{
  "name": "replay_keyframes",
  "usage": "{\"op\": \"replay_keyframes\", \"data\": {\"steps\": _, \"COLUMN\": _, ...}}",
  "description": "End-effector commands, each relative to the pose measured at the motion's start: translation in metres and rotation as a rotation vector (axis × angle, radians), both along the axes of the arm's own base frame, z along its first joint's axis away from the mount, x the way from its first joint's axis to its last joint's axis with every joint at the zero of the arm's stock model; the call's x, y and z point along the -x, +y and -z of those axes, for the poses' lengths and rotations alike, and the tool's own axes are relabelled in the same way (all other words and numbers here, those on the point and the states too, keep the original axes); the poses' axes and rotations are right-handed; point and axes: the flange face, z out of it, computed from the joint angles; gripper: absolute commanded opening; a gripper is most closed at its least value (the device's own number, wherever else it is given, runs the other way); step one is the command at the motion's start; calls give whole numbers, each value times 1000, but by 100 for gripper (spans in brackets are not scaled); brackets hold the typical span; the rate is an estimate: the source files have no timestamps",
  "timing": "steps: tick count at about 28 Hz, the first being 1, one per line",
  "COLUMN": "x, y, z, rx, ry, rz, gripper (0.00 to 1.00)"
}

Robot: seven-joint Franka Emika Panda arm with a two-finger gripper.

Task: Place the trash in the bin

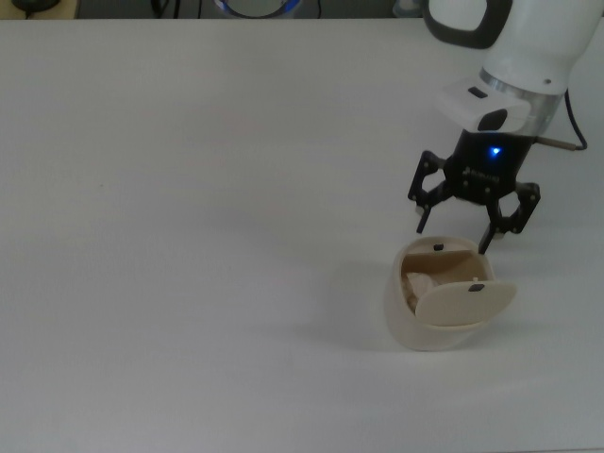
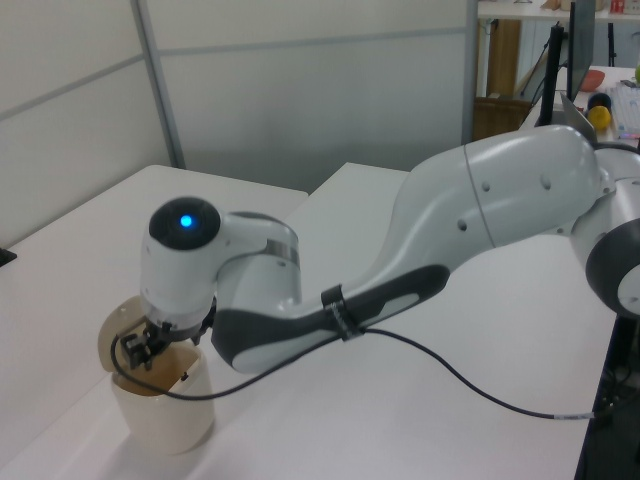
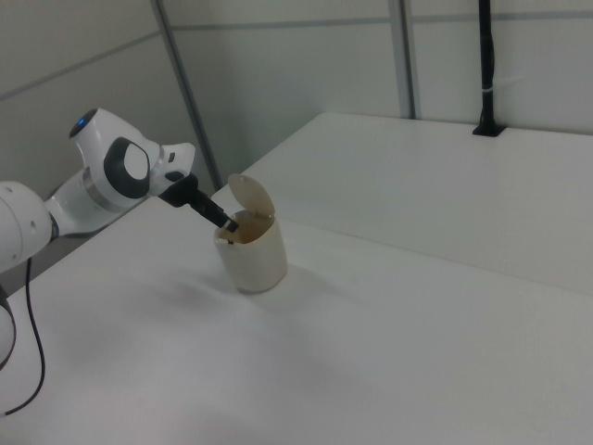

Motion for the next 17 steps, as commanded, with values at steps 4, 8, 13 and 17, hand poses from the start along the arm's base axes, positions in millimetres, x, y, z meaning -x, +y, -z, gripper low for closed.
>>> {"op": "replay_keyframes", "data": {"steps": 4, "x": 45, "y": -34, "z": -71, "rx": -63, "ry": 322, "rz": -209, "gripper": 100}}
{"op": "replay_keyframes", "data": {"steps": 8, "x": 62, "y": -68, "z": -90, "rx": -25, "ry": 460, "rz": -276, "gripper": 100}}
{"op": "replay_keyframes", "data": {"steps": 13, "x": 71, "y": -132, "z": -110, "rx": -7, "ry": 585, "rz": -338, "gripper": 100}}
{"op": "replay_keyframes", "data": {"steps": 17, "x": 72, "y": -186, "z": -127, "rx": -29, "ry": 605, "rz": -330, "gripper": 100}}
